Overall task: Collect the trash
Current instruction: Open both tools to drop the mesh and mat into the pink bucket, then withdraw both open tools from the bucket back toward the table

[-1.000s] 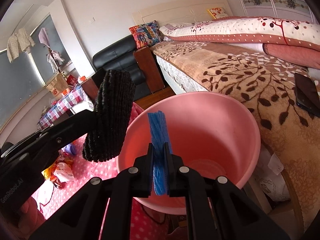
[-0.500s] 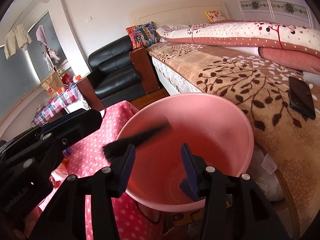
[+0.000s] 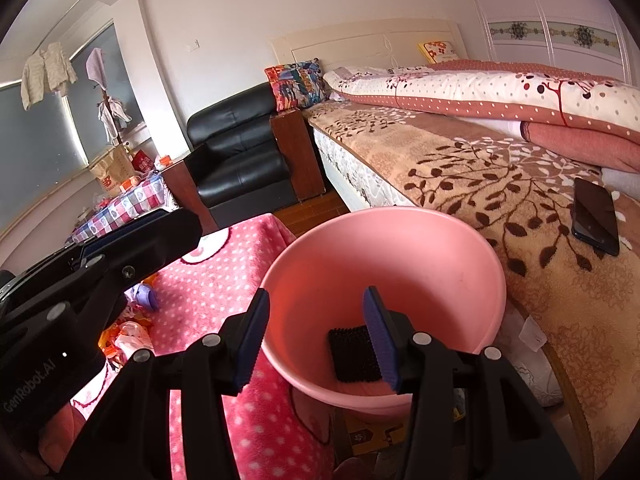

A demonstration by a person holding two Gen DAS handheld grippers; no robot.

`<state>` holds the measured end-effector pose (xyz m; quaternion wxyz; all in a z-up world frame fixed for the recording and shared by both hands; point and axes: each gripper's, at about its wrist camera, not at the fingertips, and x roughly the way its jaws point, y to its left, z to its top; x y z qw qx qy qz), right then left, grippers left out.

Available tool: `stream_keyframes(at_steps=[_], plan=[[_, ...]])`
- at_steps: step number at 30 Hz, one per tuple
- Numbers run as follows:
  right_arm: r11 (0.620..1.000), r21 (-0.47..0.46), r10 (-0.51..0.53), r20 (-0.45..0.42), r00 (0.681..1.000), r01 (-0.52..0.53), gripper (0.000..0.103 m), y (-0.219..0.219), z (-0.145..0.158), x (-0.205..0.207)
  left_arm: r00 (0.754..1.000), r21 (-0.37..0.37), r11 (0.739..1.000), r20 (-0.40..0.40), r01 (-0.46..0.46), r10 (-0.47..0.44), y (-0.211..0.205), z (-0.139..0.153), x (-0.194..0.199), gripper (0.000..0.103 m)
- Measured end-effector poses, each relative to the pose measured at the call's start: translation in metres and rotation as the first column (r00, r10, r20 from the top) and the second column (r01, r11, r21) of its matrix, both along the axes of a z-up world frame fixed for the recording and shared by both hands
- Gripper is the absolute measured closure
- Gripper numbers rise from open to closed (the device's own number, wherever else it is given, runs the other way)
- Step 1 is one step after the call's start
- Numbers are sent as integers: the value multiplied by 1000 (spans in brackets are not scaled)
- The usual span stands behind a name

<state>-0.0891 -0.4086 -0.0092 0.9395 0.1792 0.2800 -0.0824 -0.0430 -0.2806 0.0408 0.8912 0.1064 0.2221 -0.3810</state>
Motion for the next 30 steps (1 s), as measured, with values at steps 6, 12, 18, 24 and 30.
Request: stream_keyframes(at_steps=[6,12,18,24,30], plan=[[1000,-13,6,21,1000,-5,54,10,7,-6,1000,-12,1000,15,-24,24,10,4,-4,78],[1000,-24,8,26,1000,-7,54,19,13,-11,999,-29,999,23,-31,31,18,7,-7,78],[999,-33,15,28,999,-14,54,25,15,-12,999,-38,999,25,-36,37,24,8,-9,78],[999,-34,20,19,1000,-20,53,28,14,-10,999,-43,998,18,-40,41,30,7,-8,78],[999,-37,18,9,1000,-17,53,28,13,-6,999,-41,998,7,-44,44,31,5,-4,78]])
